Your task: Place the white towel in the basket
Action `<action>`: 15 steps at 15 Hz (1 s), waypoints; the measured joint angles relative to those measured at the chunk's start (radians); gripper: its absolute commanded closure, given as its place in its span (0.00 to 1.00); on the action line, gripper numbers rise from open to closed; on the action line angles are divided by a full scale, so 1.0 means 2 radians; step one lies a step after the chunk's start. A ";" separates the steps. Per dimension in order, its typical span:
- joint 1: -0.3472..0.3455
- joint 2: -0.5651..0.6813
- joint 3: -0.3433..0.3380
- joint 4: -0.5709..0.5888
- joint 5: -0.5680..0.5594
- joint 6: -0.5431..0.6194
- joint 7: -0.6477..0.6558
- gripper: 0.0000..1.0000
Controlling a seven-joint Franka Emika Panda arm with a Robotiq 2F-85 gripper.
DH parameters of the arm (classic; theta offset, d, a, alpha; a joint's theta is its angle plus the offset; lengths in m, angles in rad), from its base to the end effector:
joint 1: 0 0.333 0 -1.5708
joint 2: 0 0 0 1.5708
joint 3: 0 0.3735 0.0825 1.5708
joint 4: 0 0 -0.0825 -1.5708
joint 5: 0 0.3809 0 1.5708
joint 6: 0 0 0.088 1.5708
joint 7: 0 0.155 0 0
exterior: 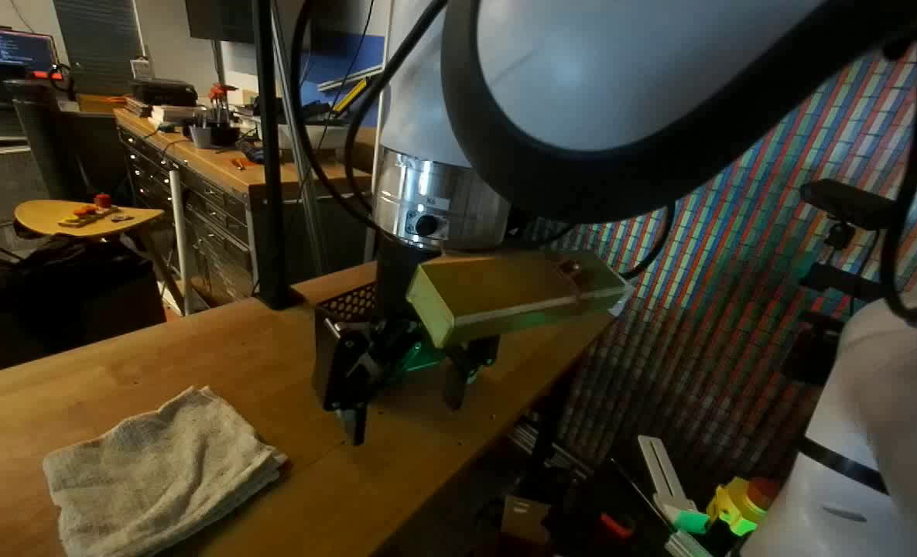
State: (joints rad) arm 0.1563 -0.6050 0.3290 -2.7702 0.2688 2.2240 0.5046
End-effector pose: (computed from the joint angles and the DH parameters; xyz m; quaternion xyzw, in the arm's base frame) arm 0.2765 0.1576 0.3823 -0.9930 0.1149 -0.0141 0.0249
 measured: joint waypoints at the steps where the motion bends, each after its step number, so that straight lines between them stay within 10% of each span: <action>1: 0.000 0.000 0.000 0.000 0.000 0.000 0.000 0.00; 15: 0.000 0.012 0.003 0.009 0.000 0.005 0.001 0.00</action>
State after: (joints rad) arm 0.1567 -0.5808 0.3346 -2.7521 0.2688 2.2340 0.5073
